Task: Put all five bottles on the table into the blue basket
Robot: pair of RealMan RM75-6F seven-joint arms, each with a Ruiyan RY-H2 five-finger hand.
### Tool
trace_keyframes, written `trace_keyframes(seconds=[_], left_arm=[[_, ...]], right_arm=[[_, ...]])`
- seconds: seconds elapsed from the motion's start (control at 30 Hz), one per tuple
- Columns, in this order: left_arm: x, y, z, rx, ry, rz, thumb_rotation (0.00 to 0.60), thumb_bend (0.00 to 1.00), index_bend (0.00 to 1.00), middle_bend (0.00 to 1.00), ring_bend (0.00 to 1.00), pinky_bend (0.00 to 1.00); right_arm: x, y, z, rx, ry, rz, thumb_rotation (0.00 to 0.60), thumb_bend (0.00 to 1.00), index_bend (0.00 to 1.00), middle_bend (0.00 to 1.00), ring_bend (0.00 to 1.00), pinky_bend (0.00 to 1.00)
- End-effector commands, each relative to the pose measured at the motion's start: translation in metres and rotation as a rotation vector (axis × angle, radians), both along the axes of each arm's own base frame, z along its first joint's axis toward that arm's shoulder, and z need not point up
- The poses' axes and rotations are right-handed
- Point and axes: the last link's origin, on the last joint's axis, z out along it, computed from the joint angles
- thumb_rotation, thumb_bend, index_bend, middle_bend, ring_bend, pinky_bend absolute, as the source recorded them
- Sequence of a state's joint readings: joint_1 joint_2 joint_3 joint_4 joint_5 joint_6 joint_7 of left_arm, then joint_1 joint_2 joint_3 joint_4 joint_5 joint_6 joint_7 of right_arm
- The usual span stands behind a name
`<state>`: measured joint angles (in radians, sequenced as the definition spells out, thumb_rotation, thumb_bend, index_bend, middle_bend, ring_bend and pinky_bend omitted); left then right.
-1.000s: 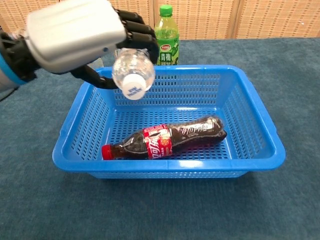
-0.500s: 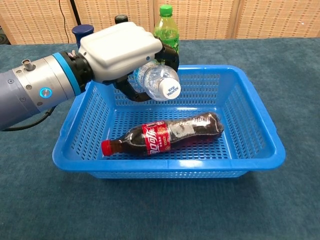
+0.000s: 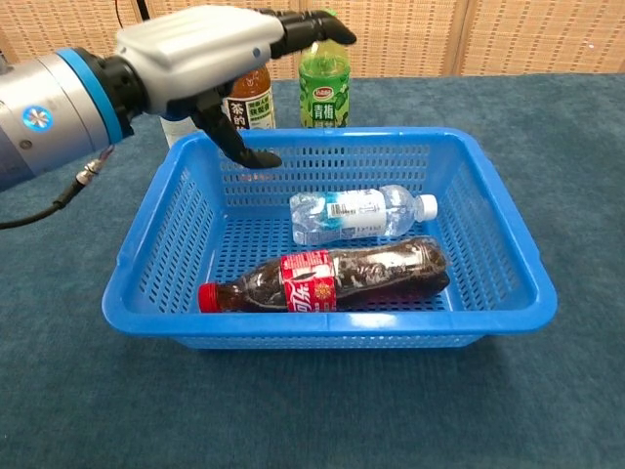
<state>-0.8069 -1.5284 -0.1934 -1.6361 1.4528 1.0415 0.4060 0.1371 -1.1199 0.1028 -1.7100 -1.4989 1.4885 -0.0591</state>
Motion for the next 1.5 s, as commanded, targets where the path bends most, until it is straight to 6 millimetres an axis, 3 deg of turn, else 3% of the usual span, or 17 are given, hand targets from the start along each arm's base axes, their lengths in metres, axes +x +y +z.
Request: trace_keyframes(seconds=[0.03,0.07,0.17,0.27,0.4,0.57,0.67,0.8,0.9,1.07,1.2,1.5], left_arm=[[-0.013,0.008,0.048,0.094,-0.138,0.02,0.6,0.2,0.0,0.0,0.0,0.05],[-0.028,0.01,0.071,0.119,-0.201,0.038,0.6,0.2,0.0,0.0,0.0,0.05],[-0.06,0.019,0.103,0.136,-0.285,0.09,0.6,0.2,0.0,0.0,0.0,0.05],[-0.093,0.03,0.127,0.158,-0.358,0.172,0.6,0.2,0.0,0.0,0.0,0.05],[-0.128,0.039,0.139,0.14,-0.428,0.273,0.6,0.18,0.0,0.0,0.0,0.05],[-0.172,0.053,0.135,0.061,-0.597,0.419,0.6,0.14,0.0,0.0,0.0,0.05],[-0.191,0.06,0.126,0.016,-0.649,0.499,0.6,0.05,0.0,0.0,0.0,0.04],[-0.223,0.071,0.095,-0.067,-0.711,0.644,0.6,0.0,0.0,0.0,0.0,0.0],[-0.23,0.077,0.074,-0.121,-0.737,0.688,0.6,0.0,0.0,0.0,0.0,0.0],[-0.225,0.089,0.044,-0.199,-0.74,0.731,0.6,0.0,0.0,0.0,0.0,0.0],[-0.208,0.097,0.02,-0.259,-0.739,0.73,0.6,0.0,0.0,0.0,0.0,0.0],[-0.192,0.11,0.001,-0.26,-0.739,0.737,0.6,0.0,0.0,0.0,0.0,0.0]], right_arm=[[0.001,0.0,-0.001,0.005,0.001,0.001,0.6,0.0,0.0,0.0,0.0,0.0],[0.001,0.0,-0.002,0.006,0.0,0.002,0.6,0.0,0.0,0.0,0.0,0.0],[0.002,0.001,-0.003,0.007,0.0,0.002,0.6,0.0,0.0,0.0,0.0,0.0],[0.003,0.0,-0.005,0.01,0.006,0.002,0.6,0.0,0.0,0.0,0.0,0.0],[0.003,0.0,-0.008,0.025,0.006,-0.002,0.6,0.0,0.0,0.0,0.0,0.0],[0.001,-0.001,-0.013,0.05,0.012,-0.017,0.6,0.0,0.0,0.0,0.0,0.0],[0.0,-0.003,-0.016,0.067,0.012,-0.024,0.6,0.0,0.0,0.0,0.0,0.0],[0.001,-0.004,-0.02,0.086,0.016,-0.025,0.6,0.0,0.0,0.0,0.0,0.0],[0.0,-0.004,-0.021,0.088,0.021,-0.031,0.6,0.0,0.0,0.0,0.0,0.0],[0.0,-0.003,-0.025,0.112,0.029,-0.041,0.6,0.0,0.0,0.0,0.0,0.0],[0.002,-0.002,-0.025,0.114,0.032,-0.036,0.6,0.0,0.0,0.0,0.0,0.0],[-0.001,-0.003,-0.022,0.103,0.026,-0.05,0.6,0.0,0.0,0.0,0.0,0.0]])
